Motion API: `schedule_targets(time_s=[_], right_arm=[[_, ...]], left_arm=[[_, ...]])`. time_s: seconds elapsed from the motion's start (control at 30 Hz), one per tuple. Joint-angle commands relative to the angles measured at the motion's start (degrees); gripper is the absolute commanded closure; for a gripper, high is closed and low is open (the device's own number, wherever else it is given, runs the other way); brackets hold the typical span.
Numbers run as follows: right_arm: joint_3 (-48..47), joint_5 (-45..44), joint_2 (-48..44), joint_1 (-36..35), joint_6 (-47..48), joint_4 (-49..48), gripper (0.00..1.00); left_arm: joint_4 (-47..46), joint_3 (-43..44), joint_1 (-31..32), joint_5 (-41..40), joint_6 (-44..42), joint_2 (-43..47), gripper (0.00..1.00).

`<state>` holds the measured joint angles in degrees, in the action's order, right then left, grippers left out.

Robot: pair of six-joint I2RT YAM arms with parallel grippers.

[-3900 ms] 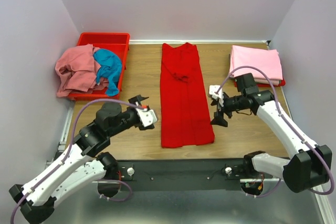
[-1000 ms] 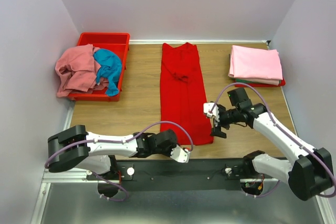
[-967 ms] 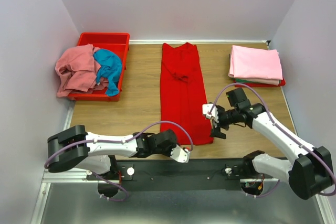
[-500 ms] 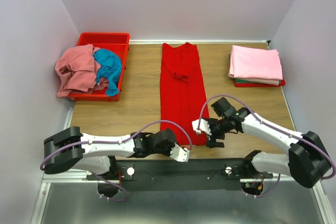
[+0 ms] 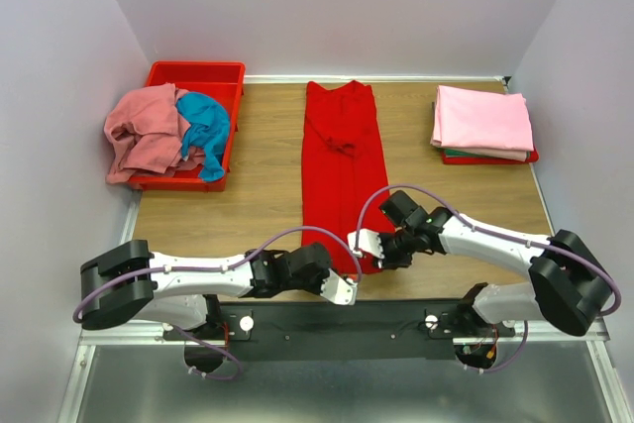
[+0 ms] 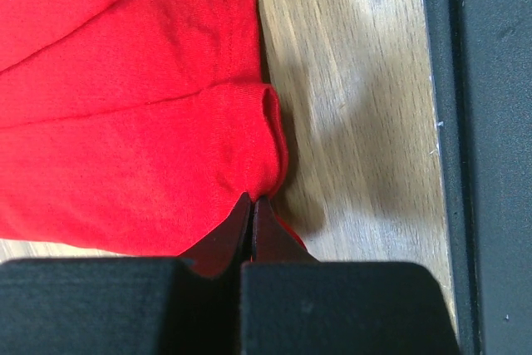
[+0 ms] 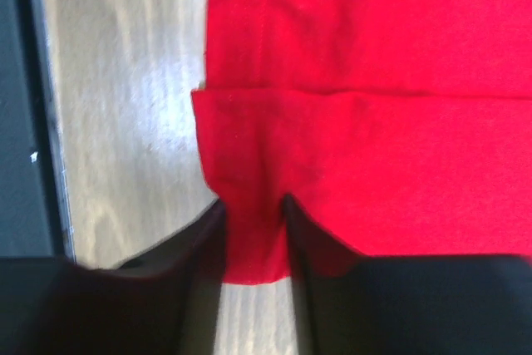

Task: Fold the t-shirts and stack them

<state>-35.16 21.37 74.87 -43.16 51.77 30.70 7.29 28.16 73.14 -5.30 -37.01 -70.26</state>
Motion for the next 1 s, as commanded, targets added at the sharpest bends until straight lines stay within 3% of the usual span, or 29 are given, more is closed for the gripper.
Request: schedule_targets(time_s=[0.0,0.17,0.4,0.57,0.77,0.97], right_arm=[[1.41,-6.78,2.30,-0.52,-1.76,-2.66,0.76],[0.36,-5.99,0.19,-0.44,-2.90,-2.05,1.00],[-3.69,-4.93,-4.99,-0.35,-4.83,2.52,1.00],[-7.46,-5.72,-3.86,2.10,-5.63,3.14,1.00],[-16.25,-5.28,1.06,11.15,-5.36,3.14,1.00],[-27.92,-6.69,11.93,14.76,-5.54,2.96,1.00]], left_arm=[[-0.52,-0.74,-0.28,1.61,0.01,1.35,1.00],[-1.31,-0.74,-0.81,1.70,-0.86,1.44,1.00],[-0.70,-0.13,-3.71,2.05,-2.71,3.99,1.00],[-1.14,1.36,-7.83,2.49,-5.34,4.96,1.00],[-4.38,5.31,-17.06,4.94,-10.17,2.77,1.00],[-10.27,12.86,-27.16,10.48,-13.52,-4.52,1.00]])
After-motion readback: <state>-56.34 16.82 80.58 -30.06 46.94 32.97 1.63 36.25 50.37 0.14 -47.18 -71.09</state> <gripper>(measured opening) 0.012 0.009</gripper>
